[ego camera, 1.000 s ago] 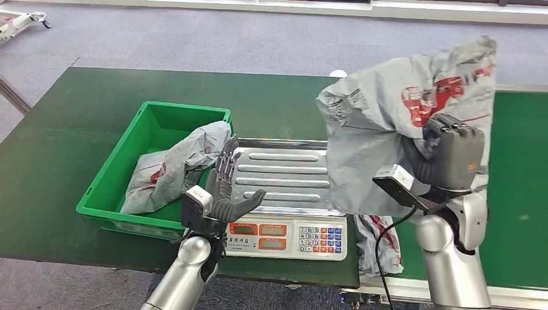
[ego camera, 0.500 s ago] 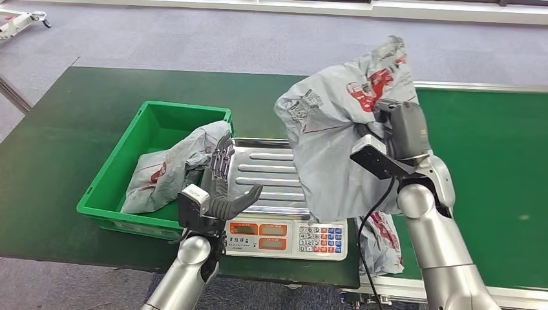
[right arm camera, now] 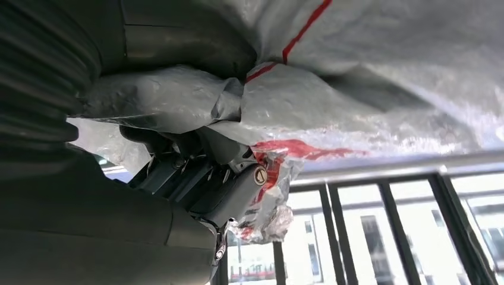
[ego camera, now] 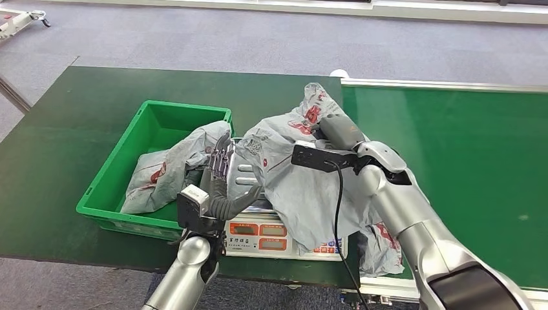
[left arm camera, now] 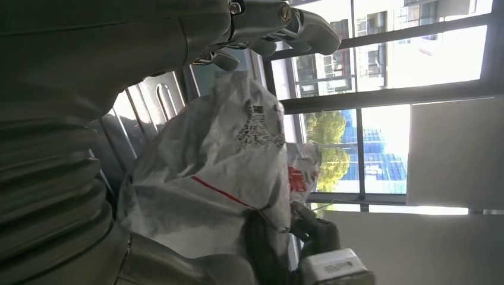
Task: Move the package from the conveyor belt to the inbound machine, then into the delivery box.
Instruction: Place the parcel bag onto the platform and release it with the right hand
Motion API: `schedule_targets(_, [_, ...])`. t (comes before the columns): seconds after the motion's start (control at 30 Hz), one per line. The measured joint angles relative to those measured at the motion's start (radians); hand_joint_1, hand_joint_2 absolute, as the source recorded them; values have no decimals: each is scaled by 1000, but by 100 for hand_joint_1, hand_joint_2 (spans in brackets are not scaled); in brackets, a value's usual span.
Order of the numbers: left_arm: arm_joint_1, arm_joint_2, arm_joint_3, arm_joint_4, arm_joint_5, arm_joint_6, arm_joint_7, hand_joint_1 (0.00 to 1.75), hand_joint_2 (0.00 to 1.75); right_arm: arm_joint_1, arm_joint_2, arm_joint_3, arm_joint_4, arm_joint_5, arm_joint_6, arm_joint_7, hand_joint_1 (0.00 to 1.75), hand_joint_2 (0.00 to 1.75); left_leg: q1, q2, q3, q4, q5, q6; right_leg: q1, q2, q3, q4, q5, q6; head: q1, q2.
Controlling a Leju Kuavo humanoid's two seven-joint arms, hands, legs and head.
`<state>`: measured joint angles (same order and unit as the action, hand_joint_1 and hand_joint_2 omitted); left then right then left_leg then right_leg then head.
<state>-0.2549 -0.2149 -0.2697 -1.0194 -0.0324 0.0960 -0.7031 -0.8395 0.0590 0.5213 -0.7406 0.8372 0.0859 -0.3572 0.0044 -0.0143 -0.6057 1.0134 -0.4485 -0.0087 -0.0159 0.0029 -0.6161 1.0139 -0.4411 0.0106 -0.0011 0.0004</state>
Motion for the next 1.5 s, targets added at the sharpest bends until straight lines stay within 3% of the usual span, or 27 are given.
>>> schedule_targets(0.27, [-10,-5,0,17,-1,-1,0,0,175,-74,49,152,188,29,258,46,175,175,0,0,1,0,0,0,0,0,0,0,0,0,0,0])
schedule_targets(0.53, [-25,-15,-1,43,-1,-1,0,0,175,-110,65,248,259,21,292,48,175,175,0,1,1,0,0,0,0,1,0,0,0,0,0,0])
schedule_targets(0.6, [-29,-17,-1,48,-1,-1,0,0,175,-108,67,253,267,-2,282,38,95,175,0,2,2,0,0,0,0,1,0,0,0,0,0,0])
schedule_targets(0.67, [-31,-19,-2,52,-1,-1,0,0,175,-102,67,255,271,-20,250,27,7,87,0,2,2,0,0,0,0,2,0,0,0,0,0,0])
schedule_targets(0.7, [-31,-20,-2,52,-1,1,0,0,175,-97,68,256,272,-26,222,23,0,44,0,2,2,0,0,0,0,2,0,0,0,0,0,0])
schedule_targets(0.73, [-31,-21,-3,53,-1,4,0,0,175,-91,69,258,273,-26,180,24,0,44,0,2,2,0,0,0,0,2,0,0,0,0,0,0])
schedule_targets(0.83, [-31,-21,-3,53,-1,16,0,0,175,-67,77,268,273,-11,-16,39,0,175,0,3,2,0,0,0,1,2,0,0,1,-1,0,0])
schedule_targets(0.93, [-32,-21,-3,52,-1,21,0,0,175,-46,89,273,269,-13,-212,27,0,175,0,3,2,0,0,-1,1,2,0,0,1,-1,0,0])
schedule_targets(1.03, [-34,-21,-3,50,-1,24,0,0,175,-29,96,273,259,-27,-324,2,0,175,0,3,2,0,1,-1,1,2,0,0,1,-1,0,0])
schedule_targets(1.23, [-39,-21,-4,50,-1,27,0,0,175,-10,100,272,247,-50,-366,-29,0,175,0,3,2,0,1,-1,1,2,0,0,1,-1,0,0])
schedule_targets(1.37, [-44,-21,-10,49,5,23,-5,0,175,18,98,252,217,-122,-461,-110,0,175,0,3,2,0,1,-1,1,2,0,0,1,-1,0,0])
schedule_targets(1.5, [-49,-22,-26,47,10,11,-10,0,175,52,92,208,181,-220,-452,-192,0,175,0,2,1,0,1,-1,1,2,0,0,1,-1,0,0])
